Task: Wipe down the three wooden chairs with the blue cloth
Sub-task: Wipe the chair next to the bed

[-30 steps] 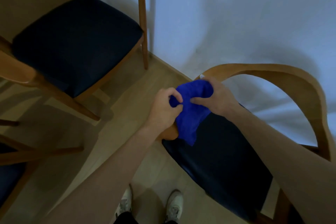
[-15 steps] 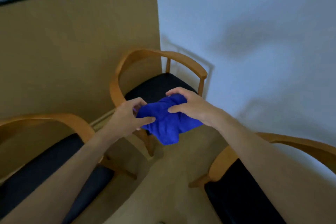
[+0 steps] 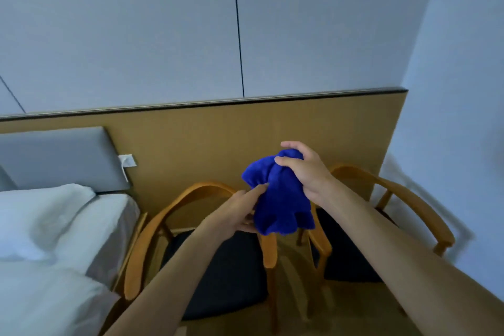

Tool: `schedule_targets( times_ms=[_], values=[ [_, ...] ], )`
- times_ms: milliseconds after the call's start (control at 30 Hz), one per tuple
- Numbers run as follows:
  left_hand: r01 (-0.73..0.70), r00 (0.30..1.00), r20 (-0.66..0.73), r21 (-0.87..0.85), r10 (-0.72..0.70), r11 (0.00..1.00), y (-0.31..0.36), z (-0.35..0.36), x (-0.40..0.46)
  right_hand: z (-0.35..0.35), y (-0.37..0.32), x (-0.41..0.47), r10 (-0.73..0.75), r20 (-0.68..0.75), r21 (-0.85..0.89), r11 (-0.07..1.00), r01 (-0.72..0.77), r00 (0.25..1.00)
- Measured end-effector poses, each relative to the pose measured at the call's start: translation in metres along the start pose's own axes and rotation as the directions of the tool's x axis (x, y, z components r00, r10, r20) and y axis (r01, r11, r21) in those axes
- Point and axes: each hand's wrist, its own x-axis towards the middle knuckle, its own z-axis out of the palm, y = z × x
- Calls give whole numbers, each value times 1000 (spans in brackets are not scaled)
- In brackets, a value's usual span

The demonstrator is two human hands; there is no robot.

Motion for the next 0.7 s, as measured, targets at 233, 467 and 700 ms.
schedule_targets(
  times_ms=[233,467,700],
  values=[
    [-228,946,-272,-183,174,956,23,-109,-28,98,-45,2,8,154,-23,1000,-5,988],
    [-440,866,-180,170,466,882,60,-250,-65,182,-57,18,204,527,-575,800,169,825],
    [-428,879,166,686,446,589,67,-335,-69,284,-32,59,51,578,-638,651,412,815]
  ],
)
